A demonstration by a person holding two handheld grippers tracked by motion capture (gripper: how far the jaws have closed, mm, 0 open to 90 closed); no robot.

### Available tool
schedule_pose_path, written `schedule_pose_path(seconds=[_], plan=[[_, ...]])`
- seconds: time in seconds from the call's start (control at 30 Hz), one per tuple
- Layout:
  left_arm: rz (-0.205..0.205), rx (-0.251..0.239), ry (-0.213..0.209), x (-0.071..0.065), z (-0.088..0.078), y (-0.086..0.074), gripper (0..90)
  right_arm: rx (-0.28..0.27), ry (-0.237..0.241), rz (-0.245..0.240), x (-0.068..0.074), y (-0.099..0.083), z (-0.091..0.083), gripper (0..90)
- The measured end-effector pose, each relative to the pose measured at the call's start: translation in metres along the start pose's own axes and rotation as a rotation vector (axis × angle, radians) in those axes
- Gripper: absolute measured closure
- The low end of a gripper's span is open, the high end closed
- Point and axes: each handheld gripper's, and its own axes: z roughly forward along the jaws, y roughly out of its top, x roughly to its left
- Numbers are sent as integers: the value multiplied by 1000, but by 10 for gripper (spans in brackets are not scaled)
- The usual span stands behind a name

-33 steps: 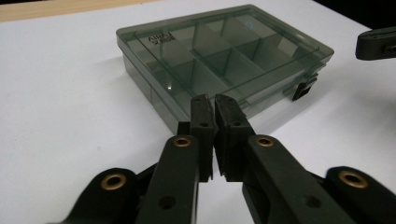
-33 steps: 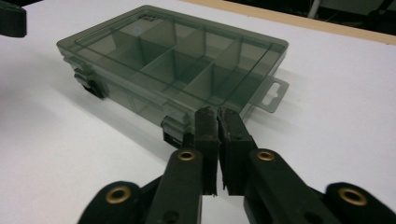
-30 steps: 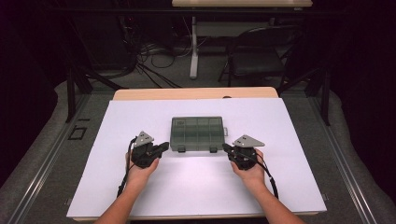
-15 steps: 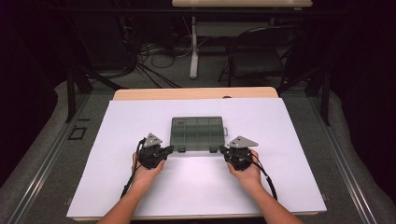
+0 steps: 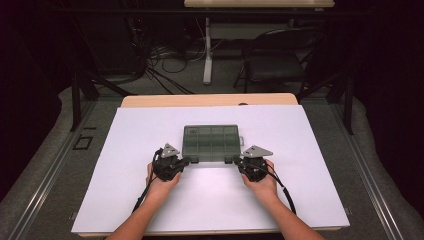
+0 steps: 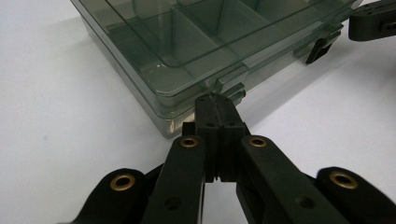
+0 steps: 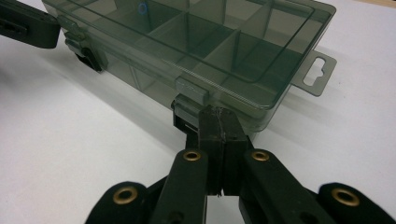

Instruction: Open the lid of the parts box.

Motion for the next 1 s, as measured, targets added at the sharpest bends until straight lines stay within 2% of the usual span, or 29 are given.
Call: schedule_pose_path(seconds=[0.03, 0.13, 0.47, 0.87, 1.0], plan=[[1, 4, -3, 0, 1, 0, 900, -17, 5, 3, 1, -1, 2, 900], [4, 7, -1, -1, 2, 0, 900, 5, -1, -6, 2, 0, 2, 900], [-6, 1, -6, 0, 3, 0, 900, -13, 4, -9, 2, -1, 5, 900], [-8, 1, -9, 1, 3, 1, 900, -5, 2, -10, 3, 0, 4, 900], [-11, -15, -16, 0, 2, 1, 900, -12, 3, -5, 4, 1, 3, 900]])
